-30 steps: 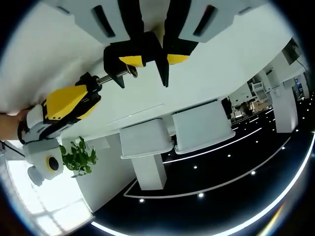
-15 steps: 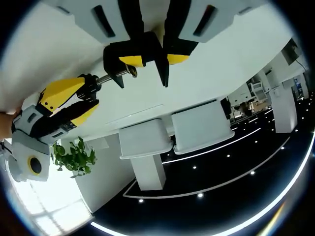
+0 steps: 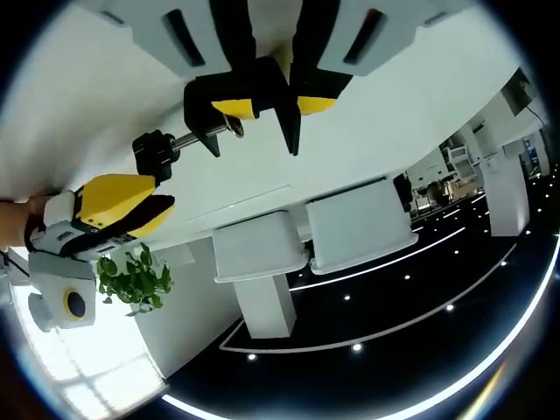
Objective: Clamp the fixed fixture on the desktop, loosen the retaining clip, secure it to the edge of the desk, and tighten the retaining clip.
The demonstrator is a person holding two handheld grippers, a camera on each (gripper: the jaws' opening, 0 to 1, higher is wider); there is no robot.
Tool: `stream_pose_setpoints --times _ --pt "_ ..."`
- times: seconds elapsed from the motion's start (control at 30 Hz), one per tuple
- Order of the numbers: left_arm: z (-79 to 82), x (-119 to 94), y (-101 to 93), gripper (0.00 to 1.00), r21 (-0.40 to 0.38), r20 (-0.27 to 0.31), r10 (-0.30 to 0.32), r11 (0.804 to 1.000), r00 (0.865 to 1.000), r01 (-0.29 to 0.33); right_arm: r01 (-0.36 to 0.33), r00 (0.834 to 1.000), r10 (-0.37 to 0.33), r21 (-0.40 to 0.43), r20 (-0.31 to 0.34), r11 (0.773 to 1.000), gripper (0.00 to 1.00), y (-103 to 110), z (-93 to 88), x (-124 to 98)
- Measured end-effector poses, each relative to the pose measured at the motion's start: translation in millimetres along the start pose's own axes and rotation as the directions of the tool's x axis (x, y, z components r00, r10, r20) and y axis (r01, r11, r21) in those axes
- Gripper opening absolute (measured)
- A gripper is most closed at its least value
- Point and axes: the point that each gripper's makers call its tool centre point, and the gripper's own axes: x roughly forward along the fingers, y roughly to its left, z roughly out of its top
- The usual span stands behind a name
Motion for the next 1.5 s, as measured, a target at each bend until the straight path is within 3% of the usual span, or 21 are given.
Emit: stream_pose_setpoints --times 0.17,0.27,0.43,0.5,0.57,0.67,0.73,0.8,0.83,0.87,0.93,0.97,1.03,1.1,1.13,1.2,1.3,1.33,1.37,1.43,1.5 --pt "0.1 0 -0.1 0.14 0.0 0.0 0.0 1.0 1.0 0.0 0.0 0.986 -0.041 0.245 0.162 0.97 0.18 -16 31.6 -12" --pt "0.1 0 -0.2 0.14 0.0 0.0 -0.001 1.0 1.0 0.001 -0.043 0.907 -0.174 0.495 0.384 0.868 0.19 -51 73.5 -38" --pt "-0.1 0 -0.3 0.14 0.0 0.0 -0.001 1.0 1.0 0.001 -0.099 0.776 -0.277 0.543 0.566 0.834 0.25 -69 110.2 -70" --pt "-0.2 0 -0.2 0.14 0.001 0.0 -0.001 1.0 1.0 0.001 -0.073 0.77 -0.266 0.493 0.581 0.867 0.24 -65 112.6 -71" --pt "-0.3 0 -0.1 0.14 0.001 0.0 -0.001 1.0 1.0 0.001 -0.067 0.77 -0.284 0.515 0.571 0.855 0.17 -73 109.1 -70" --pt "-0.5 0 0.1 0.14 0.001 0.0 -0.001 1.0 1.0 0.001 -0.071 0.825 -0.323 0.653 0.463 0.754 0.14 -79 91.8 -59" --pt "-0.6 0 0.1 0.14 0.001 0.0 -0.001 1.0 1.0 0.001 -0.133 0.796 -0.33 0.678 0.507 0.723 0.14 -78 100.6 -62" --pt "-0.6 0 0.2 0.14 0.001 0.0 -0.001 1.0 1.0 0.001 -0.122 0.754 -0.348 0.64 0.556 0.759 0.13 -83 111.5 -67" --pt "-0.6 0 0.2 0.14 0.001 0.0 -0.001 1.0 1.0 0.001 -0.151 0.758 -0.341 0.657 0.557 0.738 0.13 -81 114.1 -67" --pt "-0.6 0 0.2 0.14 0.002 0.0 -0.001 1.0 1.0 0.001 -0.098 0.739 -0.367 0.629 0.565 0.771 0.14 -86 117.5 -70" --pt "-0.6 0 0.2 0.14 0.002 0.0 -0.001 1.0 1.0 0.001 -0.076 0.679 -0.413 0.619 0.606 0.782 0.29 -94 125.5 -76" --pt "-0.6 0 0.2 0.14 0.002 0.0 -0.001 1.0 1.0 0.001 -0.075 0.676 -0.392 0.587 0.625 0.806 0.32 -90 128.9 -77" --pt "-0.7 0 0.2 0.14 0.003 0.0 -0.001 1.0 1.0 0.001 -0.012 0.749 -0.331 0.511 0.574 0.859 0.28 -80 123.2 -66" --pt "-0.7 0 0.1 0.14 0.002 0.0 -0.001 1.0 1.0 0.001 0.011 0.766 -0.306 0.463 0.565 0.886 0.23 -70 123.7 -60" --pt "-0.7 0 0.1 0.14 0.003 0.0 -0.001 1.0 1.0 0.001 0.003 0.761 -0.315 0.482 0.566 0.876 0.15 -69 123.5 -60" --pt "-0.8 0 0.1 0.14 0.003 0.0 -0.001 1.0 1.0 0.001 -0.052 0.733 -0.38 0.603 0.565 0.796 0.1 -77 119.1 -61" --pt "-0.8 0 0.1 0.14 0.003 0.0 -0.001 1.0 1.0 0.001 0.026 0.819 -0.375 0.624 0.435 0.781 0.04 -85 95.4 -49" --pt "-0.8 0 0.1 0.14 0.003 0.0 -0.001 1.0 1.0 0.001 0.042 0.831 -0.363 0.602 0.422 0.797 0.04 -84 93.3 -47" --pt "-0.8 0 0.1 0.14 0.003 0.0 -0.001 1.0 1.0 0.001 0.074 0.848 -0.325 0.513 0.419 0.855 0.07 -81 93.5 -44" --pt "-0.8 0 0.2 0.14 0.003 0.0 -0.001 1.0 1.0 0.001 0.053 0.881 -0.25 0.441 0.402 0.896 0.29 -67 91.1 -35" --pt "-0.8 0 0.3 0.14 0.003 0.0 -0.001 1.0 1.0 0.001 0.045 0.944 -0.163 0.376 0.288 0.925 0.35 -50 72.3 -21"
